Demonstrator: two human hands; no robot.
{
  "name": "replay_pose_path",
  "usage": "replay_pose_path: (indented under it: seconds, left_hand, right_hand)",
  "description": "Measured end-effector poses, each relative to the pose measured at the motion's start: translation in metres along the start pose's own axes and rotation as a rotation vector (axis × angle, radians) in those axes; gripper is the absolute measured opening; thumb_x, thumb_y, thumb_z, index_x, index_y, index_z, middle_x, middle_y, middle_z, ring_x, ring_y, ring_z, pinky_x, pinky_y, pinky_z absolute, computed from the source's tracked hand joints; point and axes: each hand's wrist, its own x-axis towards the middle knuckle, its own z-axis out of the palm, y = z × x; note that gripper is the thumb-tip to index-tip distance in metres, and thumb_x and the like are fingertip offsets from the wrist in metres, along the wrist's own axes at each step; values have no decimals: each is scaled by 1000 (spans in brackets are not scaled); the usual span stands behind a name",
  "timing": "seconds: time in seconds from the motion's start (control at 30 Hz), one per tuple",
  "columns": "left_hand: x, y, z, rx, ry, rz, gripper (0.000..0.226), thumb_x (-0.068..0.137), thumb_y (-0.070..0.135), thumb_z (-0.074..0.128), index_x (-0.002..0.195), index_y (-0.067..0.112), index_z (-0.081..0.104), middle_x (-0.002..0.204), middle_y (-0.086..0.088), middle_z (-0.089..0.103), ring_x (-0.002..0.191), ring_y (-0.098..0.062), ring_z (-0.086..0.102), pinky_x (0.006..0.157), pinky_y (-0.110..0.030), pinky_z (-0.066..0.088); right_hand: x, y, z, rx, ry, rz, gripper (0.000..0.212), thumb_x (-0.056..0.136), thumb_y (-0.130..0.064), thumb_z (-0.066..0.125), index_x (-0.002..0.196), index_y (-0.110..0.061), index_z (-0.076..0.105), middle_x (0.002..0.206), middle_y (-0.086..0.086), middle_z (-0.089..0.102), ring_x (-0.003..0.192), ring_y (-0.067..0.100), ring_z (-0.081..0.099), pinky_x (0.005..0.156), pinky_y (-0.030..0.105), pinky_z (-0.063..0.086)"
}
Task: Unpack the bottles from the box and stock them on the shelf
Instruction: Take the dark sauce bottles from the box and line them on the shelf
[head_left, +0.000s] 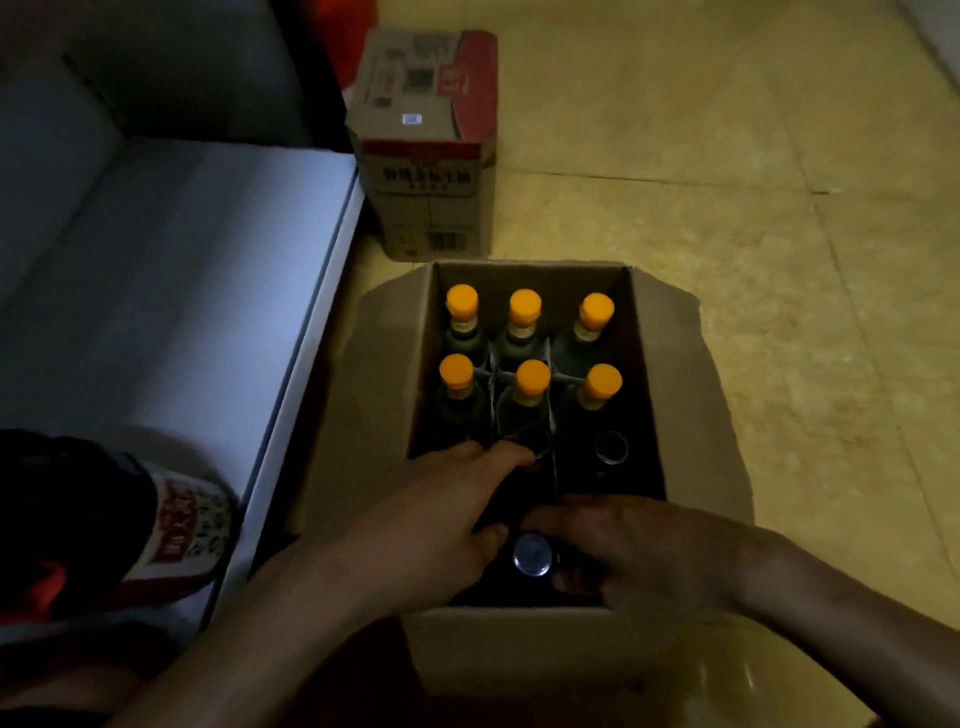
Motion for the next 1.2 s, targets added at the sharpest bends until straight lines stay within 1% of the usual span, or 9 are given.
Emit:
replay_pose_path:
  seconds: [0.1,0.2,0.3,0.47,0.73,0.83,0.97,1.13,1.2]
  left_hand:
    - [-1,2,-9,44,-96,-16,64,101,30,60,153,44,27,147,9,44,136,-13,44,110,-36,42]
    - [3,0,-12,20,-95,-21,65,99,28,62,153,44,29,145,8,46,135,-14,45,109,-38,43]
    - [7,-9,-6,82,-110,-31,66,98,28,64,152,44,29,142,7,47,133,-15,45,108,-40,44]
    - [13,-9,-4,119,-172,-24,71,95,28,68,153,41,30,146,5,45,136,-17,43,109,-37,42]
    - [18,-11,-7,77,-233,-28,76,92,24,73,154,36,32,149,3,46,136,-17,46,106,-30,43]
    - [17,-10,-9,13,-256,-24,74,89,25,76,151,36,37,144,6,52,131,-16,51,98,-28,44]
    - [18,-14,-8,-159,-267,-8,80,83,31,82,147,41,37,138,16,59,124,-8,56,101,-29,48]
    - [20,-11,-6,-415,-191,24,68,81,35,85,126,62,41,126,29,60,121,4,57,102,-25,51]
    - [21,-11,-6,-470,-157,46,68,80,37,85,131,57,44,130,28,59,124,7,55,103,-22,50]
  right_hand:
    - [7,-4,-3,-57,-27,2,42,100,-25,58,140,-31,48,136,-2,58,123,19,55,99,36,46]
    - [16,-9,-4,-53,-33,1,41,97,-23,63,137,-25,54,138,0,57,125,19,53,96,30,43]
    - [23,-6,2,-75,-11,1,44,96,-26,65,138,-26,55,142,1,55,130,20,51,101,30,42]
    - [22,0,9,-25,56,-10,38,94,-33,68,130,-27,59,137,-3,60,124,19,57,101,40,48]
    - [10,3,18,169,217,-17,35,92,-33,71,125,-36,61,126,-14,67,117,6,61,98,38,50]
    - [1,2,3,270,300,-20,28,91,-34,73,118,-38,65,115,-18,70,109,0,64,93,35,53]
    - [-13,-7,-16,376,472,-35,24,88,-35,77,105,-47,67,104,-25,71,101,-9,64,78,12,49]
    - [-30,-23,-35,559,617,-97,12,87,-29,77,98,-29,73,96,-9,74,93,6,71,76,28,60]
    - [-34,-30,-43,651,658,-113,13,84,-32,78,94,-25,74,92,-5,75,89,8,73,75,30,60]
